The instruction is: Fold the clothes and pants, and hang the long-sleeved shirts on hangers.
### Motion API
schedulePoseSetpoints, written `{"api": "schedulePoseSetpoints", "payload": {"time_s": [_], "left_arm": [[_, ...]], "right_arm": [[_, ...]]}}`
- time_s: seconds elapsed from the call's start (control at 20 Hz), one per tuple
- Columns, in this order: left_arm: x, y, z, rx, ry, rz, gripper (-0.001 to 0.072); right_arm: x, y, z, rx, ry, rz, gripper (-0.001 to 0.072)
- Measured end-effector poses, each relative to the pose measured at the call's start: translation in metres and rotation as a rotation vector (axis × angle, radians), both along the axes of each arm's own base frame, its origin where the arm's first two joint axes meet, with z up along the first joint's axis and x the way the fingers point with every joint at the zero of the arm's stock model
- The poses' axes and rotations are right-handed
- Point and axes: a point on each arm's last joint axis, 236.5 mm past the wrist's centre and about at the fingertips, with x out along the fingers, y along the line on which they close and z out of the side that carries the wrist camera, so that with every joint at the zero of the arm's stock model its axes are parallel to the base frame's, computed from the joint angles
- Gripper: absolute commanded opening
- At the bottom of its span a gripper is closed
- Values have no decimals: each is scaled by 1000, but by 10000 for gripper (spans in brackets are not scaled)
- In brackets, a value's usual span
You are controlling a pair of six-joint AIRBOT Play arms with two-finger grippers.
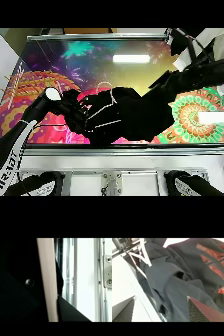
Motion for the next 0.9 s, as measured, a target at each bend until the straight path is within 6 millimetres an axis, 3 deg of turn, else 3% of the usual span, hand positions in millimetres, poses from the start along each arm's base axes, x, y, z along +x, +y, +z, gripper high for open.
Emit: {"api": "schedulePoseSetpoints", "payload": {"time_s": [0.25, 0.4, 0.6, 0.9], "left_arm": [[0, 0, 0, 0, 0, 0, 19], [0, 0, 0, 0, 1, 0, 20], [-1, 0, 0, 0, 2, -2, 19], [-1, 0, 0, 0, 3, -2, 19]], "right_arm": [[2, -66, -30, 185, -88, 60, 711], [0, -84, -55, 247, -148, 95, 711], [4, -88, -87, 295, -167, 149, 711], [4, -64, -114, 342, -157, 266, 711]]}}
